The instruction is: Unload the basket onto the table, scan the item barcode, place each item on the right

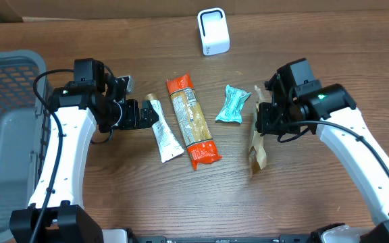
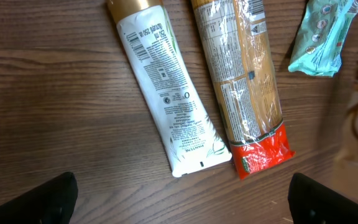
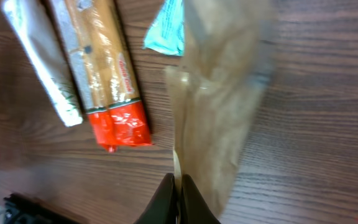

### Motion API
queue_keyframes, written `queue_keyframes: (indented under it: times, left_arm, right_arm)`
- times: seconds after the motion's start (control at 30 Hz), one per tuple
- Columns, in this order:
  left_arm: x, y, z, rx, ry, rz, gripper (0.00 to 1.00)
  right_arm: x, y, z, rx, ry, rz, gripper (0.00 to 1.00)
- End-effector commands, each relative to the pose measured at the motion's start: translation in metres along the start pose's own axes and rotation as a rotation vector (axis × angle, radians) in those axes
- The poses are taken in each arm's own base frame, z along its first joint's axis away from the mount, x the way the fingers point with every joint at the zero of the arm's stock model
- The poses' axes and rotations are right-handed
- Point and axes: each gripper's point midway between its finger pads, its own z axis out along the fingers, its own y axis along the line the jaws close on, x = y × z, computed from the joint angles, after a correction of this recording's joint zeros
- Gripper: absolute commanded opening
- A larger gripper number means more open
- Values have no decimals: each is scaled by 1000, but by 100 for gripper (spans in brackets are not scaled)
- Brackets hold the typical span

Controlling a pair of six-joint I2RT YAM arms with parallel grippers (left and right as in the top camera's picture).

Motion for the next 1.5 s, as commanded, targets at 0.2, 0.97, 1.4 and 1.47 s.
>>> queue_keyframes:
  times: [0.2,0.97,1.4,1.47]
  left_arm:
    - [0,0,2,-3,6,20,100]
    - [0,0,2,-3,6,20,100]
    - [0,1,2,-3,5,20,100]
    - [0,1,2,-3,5,20,100]
  right_arm:
    - [22,-57,30,61,59,124,4]
    - [10,-129,52,-122,-3,278,85]
    - [7,-131,103,-301,-71,271,84]
    - [2,-131,110,-333,-88,271,80]
